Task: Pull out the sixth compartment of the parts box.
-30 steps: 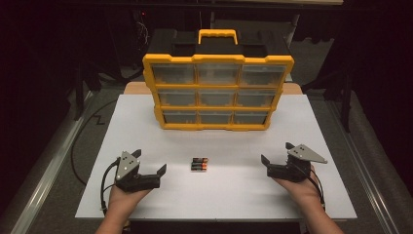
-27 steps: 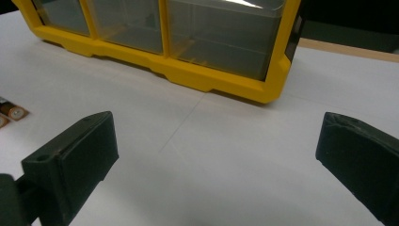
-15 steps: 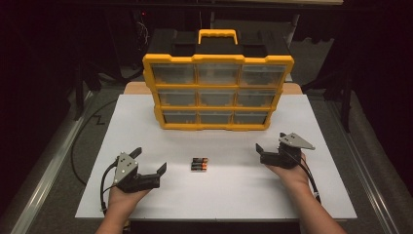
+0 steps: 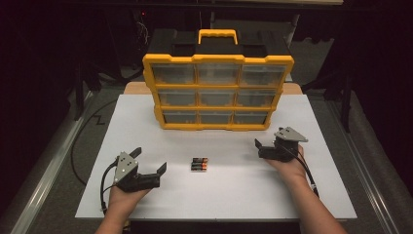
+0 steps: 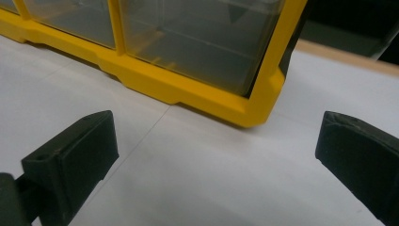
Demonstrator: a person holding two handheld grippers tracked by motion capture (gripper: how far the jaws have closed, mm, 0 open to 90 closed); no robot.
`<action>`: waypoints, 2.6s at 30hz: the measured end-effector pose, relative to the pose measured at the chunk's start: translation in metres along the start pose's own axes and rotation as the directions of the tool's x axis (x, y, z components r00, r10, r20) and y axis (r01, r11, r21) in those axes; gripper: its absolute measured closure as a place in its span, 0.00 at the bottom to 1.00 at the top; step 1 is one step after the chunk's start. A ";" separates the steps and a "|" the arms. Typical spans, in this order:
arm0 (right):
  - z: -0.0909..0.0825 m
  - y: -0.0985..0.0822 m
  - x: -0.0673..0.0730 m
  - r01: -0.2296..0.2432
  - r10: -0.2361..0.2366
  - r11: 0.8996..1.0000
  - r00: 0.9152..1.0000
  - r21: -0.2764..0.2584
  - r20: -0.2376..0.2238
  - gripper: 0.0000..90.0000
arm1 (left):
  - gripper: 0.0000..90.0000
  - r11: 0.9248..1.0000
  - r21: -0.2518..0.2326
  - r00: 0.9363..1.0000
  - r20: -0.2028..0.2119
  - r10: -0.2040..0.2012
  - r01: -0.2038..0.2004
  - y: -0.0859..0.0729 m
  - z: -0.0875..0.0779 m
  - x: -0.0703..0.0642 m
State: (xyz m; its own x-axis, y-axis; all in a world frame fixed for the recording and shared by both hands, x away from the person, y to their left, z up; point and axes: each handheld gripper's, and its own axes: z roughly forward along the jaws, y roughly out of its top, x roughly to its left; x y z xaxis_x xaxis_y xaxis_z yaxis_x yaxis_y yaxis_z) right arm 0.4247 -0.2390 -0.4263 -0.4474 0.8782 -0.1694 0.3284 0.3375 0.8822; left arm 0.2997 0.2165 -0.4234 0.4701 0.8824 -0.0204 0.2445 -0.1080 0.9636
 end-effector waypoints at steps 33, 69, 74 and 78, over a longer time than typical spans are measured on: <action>-0.012 -0.014 0.014 0.515 -0.527 0.849 0.839 0.119 0.133 0.03 | 0.01 1.000 -0.015 1.000 -0.004 0.006 -0.006 -0.002 -0.001 -0.004; -0.012 -0.019 0.051 0.873 -0.886 0.445 0.397 0.198 0.242 0.05 | 0.01 0.999 -0.040 1.000 0.006 0.009 -0.009 -0.001 -0.002 -0.004; -0.012 -0.018 0.055 0.896 -0.909 0.387 0.332 0.217 0.250 0.06 | 0.01 0.999 -0.040 1.000 0.010 0.007 -0.006 -0.001 -0.002 -0.004; -0.011 -0.019 0.059 0.914 -0.928 0.326 0.261 0.242 0.265 0.06 | 0.01 0.999 -0.041 1.000 0.008 0.010 -0.010 -0.001 -0.003 -0.004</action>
State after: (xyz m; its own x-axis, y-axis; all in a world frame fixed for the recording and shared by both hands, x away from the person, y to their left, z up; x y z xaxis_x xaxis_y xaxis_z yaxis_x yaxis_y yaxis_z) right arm 0.3834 -0.1975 -0.4480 -0.2013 0.0053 -0.9795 -0.1009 0.9946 0.0261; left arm 0.2951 0.2139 -0.4234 0.4793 0.8775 -0.0128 0.2053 -0.0979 0.9738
